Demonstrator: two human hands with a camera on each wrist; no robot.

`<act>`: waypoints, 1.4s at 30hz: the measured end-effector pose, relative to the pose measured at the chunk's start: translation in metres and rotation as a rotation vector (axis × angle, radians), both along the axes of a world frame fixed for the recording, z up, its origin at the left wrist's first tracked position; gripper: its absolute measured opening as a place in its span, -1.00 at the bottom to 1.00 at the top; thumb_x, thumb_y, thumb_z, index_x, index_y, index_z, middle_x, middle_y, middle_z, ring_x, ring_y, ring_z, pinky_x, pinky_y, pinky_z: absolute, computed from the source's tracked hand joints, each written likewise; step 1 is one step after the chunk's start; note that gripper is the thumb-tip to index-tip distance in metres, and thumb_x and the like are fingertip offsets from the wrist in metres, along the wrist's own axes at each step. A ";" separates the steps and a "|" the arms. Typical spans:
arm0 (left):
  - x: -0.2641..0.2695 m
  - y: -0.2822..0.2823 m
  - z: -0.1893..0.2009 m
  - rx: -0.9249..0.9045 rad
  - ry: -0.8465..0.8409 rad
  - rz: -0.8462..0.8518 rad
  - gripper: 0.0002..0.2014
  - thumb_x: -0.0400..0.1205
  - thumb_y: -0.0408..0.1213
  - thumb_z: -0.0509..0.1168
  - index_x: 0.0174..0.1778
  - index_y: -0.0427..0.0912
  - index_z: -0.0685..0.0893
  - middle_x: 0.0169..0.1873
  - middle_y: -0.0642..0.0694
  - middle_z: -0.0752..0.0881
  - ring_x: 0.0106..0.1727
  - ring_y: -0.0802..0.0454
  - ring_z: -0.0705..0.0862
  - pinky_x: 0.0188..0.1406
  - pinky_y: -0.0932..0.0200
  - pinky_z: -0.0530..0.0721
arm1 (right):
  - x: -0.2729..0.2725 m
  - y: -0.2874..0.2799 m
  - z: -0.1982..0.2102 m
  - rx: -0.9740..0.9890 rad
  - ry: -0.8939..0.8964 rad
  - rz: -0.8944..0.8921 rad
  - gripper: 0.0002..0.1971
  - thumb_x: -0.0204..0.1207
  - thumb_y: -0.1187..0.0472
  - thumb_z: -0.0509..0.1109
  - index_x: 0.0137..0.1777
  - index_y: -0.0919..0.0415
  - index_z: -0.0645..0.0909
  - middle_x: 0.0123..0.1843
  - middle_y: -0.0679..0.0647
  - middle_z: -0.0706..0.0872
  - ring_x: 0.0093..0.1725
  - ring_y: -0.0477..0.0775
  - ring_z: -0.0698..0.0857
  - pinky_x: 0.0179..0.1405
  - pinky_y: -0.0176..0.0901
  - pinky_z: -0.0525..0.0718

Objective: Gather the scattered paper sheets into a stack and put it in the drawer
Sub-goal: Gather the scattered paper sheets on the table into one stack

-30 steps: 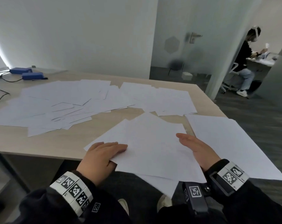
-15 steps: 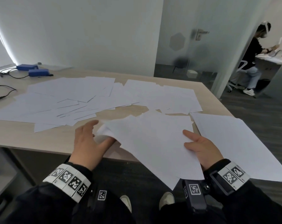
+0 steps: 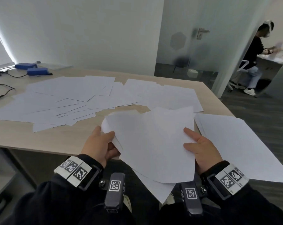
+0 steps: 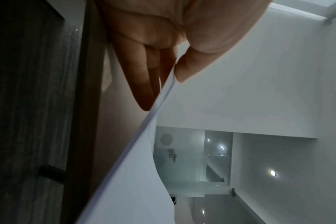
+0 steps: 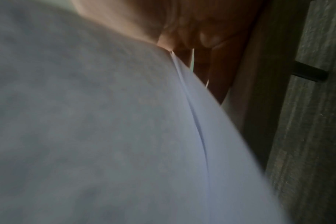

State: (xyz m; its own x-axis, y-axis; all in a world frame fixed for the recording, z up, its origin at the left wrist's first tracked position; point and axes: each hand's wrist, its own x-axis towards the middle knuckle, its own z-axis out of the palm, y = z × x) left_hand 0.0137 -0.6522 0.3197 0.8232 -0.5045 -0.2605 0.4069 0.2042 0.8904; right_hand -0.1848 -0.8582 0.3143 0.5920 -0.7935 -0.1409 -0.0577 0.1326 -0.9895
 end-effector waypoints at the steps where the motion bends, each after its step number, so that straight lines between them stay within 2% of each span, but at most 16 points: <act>1: 0.002 0.002 0.001 0.007 -0.020 0.005 -0.75 0.75 -0.46 0.17 0.34 -0.19 0.50 0.09 -0.30 0.76 -0.24 -0.18 0.85 -0.37 -0.06 0.80 | -0.001 -0.001 0.001 -0.030 0.011 -0.002 -0.43 0.58 0.57 0.27 0.52 0.10 0.52 0.29 0.09 0.73 0.22 0.21 0.74 0.21 0.06 0.68; 4: 0.009 0.009 0.008 0.051 -0.092 0.013 -0.70 0.75 -0.46 0.16 0.28 0.00 0.57 0.07 -0.21 0.78 -0.16 -0.23 0.86 -0.28 -0.16 0.81 | -0.006 -0.007 0.006 -0.124 0.036 -0.011 -0.44 0.58 0.55 0.29 0.48 0.02 0.55 0.25 0.00 0.75 0.14 0.07 0.77 0.15 -0.08 0.70; 6: 0.020 0.014 0.012 0.129 -0.149 0.051 -0.67 0.72 -0.45 0.19 0.26 0.07 0.57 0.15 -0.17 0.74 -0.05 -0.28 0.83 -0.21 -0.24 0.81 | -0.009 -0.012 0.011 -0.183 0.047 -0.009 -0.44 0.58 0.57 0.27 0.45 0.01 0.57 0.20 -0.06 0.75 0.05 -0.10 0.77 0.01 -0.33 0.73; 8: 0.040 0.016 0.015 0.200 -0.160 0.087 -0.45 0.69 -0.45 0.21 0.56 0.12 0.37 0.24 -0.17 0.68 0.00 -0.30 0.80 -0.15 -0.33 0.80 | -0.012 -0.016 0.017 -0.219 0.035 0.003 -0.46 0.58 0.59 0.26 0.40 0.01 0.60 0.14 -0.12 0.75 -0.06 -0.24 0.78 -0.13 -0.48 0.71; 11: 0.065 0.017 0.022 0.271 -0.165 0.087 -0.31 0.69 -0.45 0.21 0.70 0.08 0.16 0.12 -0.20 0.70 -0.11 -0.25 0.78 -0.26 -0.18 0.77 | -0.013 -0.021 0.023 -0.298 0.064 0.042 -0.51 0.57 0.55 0.30 0.23 -0.06 0.72 0.22 -0.06 0.78 0.15 -0.12 0.77 0.21 -0.24 0.69; 13: 0.075 0.014 0.025 0.308 -0.140 0.058 -0.31 0.69 -0.45 0.21 0.71 0.04 0.16 0.06 -0.19 0.70 -0.18 -0.22 0.75 -0.37 -0.10 0.75 | -0.010 -0.021 0.026 -0.339 0.096 0.071 -0.54 0.56 0.51 0.34 0.14 -0.11 0.77 0.23 -0.08 0.79 0.27 0.00 0.73 0.42 -0.03 0.59; 15: 0.078 0.009 0.025 0.380 -0.143 0.014 -0.40 0.68 -0.45 0.22 0.66 -0.08 0.28 -0.03 -0.18 0.69 -0.25 -0.21 0.73 -0.39 -0.09 0.79 | -0.004 -0.020 0.027 -0.374 0.124 0.097 -0.56 0.56 0.48 0.36 0.05 -0.14 0.81 0.17 -0.13 0.82 0.25 -0.01 0.74 0.44 0.00 0.59; 17: 0.081 0.003 0.019 0.444 -0.183 -0.054 -0.59 0.65 -0.45 0.24 0.45 -0.33 0.52 -0.01 -0.31 0.74 -0.23 -0.22 0.74 -0.22 -0.11 0.79 | 0.004 -0.016 0.028 -0.387 0.134 0.129 -0.53 0.55 0.49 0.35 -0.05 -0.19 0.84 0.12 -0.12 0.84 0.18 0.01 0.77 0.37 -0.02 0.64; 19: 0.079 0.001 0.015 0.445 -0.186 -0.107 -0.71 0.64 -0.41 0.33 0.28 -0.38 0.67 0.05 -0.33 0.80 -0.12 -0.24 0.80 0.04 -0.17 0.76 | 0.012 -0.015 0.028 -0.386 0.142 0.171 -0.52 0.55 0.50 0.35 -0.07 -0.18 0.84 0.10 -0.08 0.85 0.16 0.09 0.78 0.29 -0.03 0.68; 23: 0.068 -0.001 0.014 0.498 -0.256 -0.228 -0.81 0.59 -0.29 0.46 0.07 -0.28 0.79 -0.08 -0.24 0.86 -0.02 -0.29 0.83 0.19 -0.24 0.73 | 0.028 -0.012 0.028 -0.386 0.146 0.215 -0.55 0.55 0.52 0.33 0.01 -0.10 0.82 0.12 -0.01 0.84 0.17 0.09 0.78 0.27 -0.07 0.67; 27: 0.060 -0.001 0.012 0.493 -0.283 -0.311 -0.85 0.60 -0.45 0.41 0.07 -0.30 0.77 -0.07 -0.28 0.86 -0.01 -0.33 0.82 0.21 -0.33 0.71 | 0.038 -0.018 0.021 -0.355 0.121 0.094 -0.59 0.56 0.49 0.33 0.14 -0.04 0.78 -0.08 -0.11 0.81 -0.10 -0.03 0.78 -0.05 -0.24 0.71; 32: 0.054 -0.002 0.008 0.412 -0.226 -0.300 -0.64 0.43 -0.67 0.27 0.12 -0.41 0.70 0.06 -0.49 0.77 0.04 -0.49 0.77 0.20 -0.51 0.64 | 0.048 -0.017 0.006 -0.162 0.049 0.058 -0.60 0.56 0.55 0.33 0.23 0.10 0.69 0.14 0.12 0.81 -0.01 0.11 0.81 -0.05 -0.07 0.79; 35: 0.048 -0.005 0.009 0.382 -0.274 -0.309 -0.70 0.50 -0.45 0.43 0.16 -0.31 0.74 0.04 -0.31 0.83 0.05 -0.31 0.81 0.29 -0.34 0.67 | 0.053 -0.013 0.003 -0.172 0.036 0.120 -0.57 0.56 0.54 0.33 0.24 0.03 0.68 0.18 0.16 0.80 0.02 0.20 0.81 -0.03 0.09 0.81; 37: 0.047 -0.006 0.009 0.392 -0.339 -0.348 -0.59 0.38 -0.30 0.55 0.16 -0.21 0.77 0.01 -0.19 0.86 0.06 -0.25 0.82 0.29 -0.29 0.68 | 0.056 -0.012 0.002 -0.193 0.041 0.140 -0.53 0.57 0.53 0.34 0.29 -0.03 0.63 0.22 0.16 0.78 0.04 0.16 0.81 -0.02 0.12 0.80; 39: 0.047 -0.006 0.009 0.374 -0.384 -0.348 -0.58 0.32 -0.32 0.55 0.12 -0.19 0.79 -0.03 -0.17 0.87 0.02 -0.24 0.83 0.27 -0.29 0.69 | 0.056 -0.012 0.003 -0.186 0.012 0.117 -0.40 0.56 0.51 0.38 0.50 -0.05 0.46 0.29 0.10 0.72 0.09 0.06 0.79 -0.02 0.00 0.79; 42: 0.042 -0.004 0.019 0.288 -0.440 -0.287 -0.54 0.20 -0.22 0.53 0.06 -0.16 0.81 -0.07 -0.17 0.87 -0.02 -0.25 0.84 0.21 -0.30 0.73 | 0.054 -0.014 0.005 -0.098 -0.057 0.053 -0.05 0.52 0.39 0.49 0.68 -0.30 0.03 0.41 0.07 0.57 0.30 0.16 0.69 0.18 0.17 0.72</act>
State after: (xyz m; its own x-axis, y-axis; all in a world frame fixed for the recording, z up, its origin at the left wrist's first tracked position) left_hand 0.0561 -0.6565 0.3387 0.7259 -0.6825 -0.0855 -0.0094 -0.1342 0.9909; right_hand -0.1303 -0.8725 0.3197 0.6383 -0.7692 -0.0290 -0.0050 0.0335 -0.9994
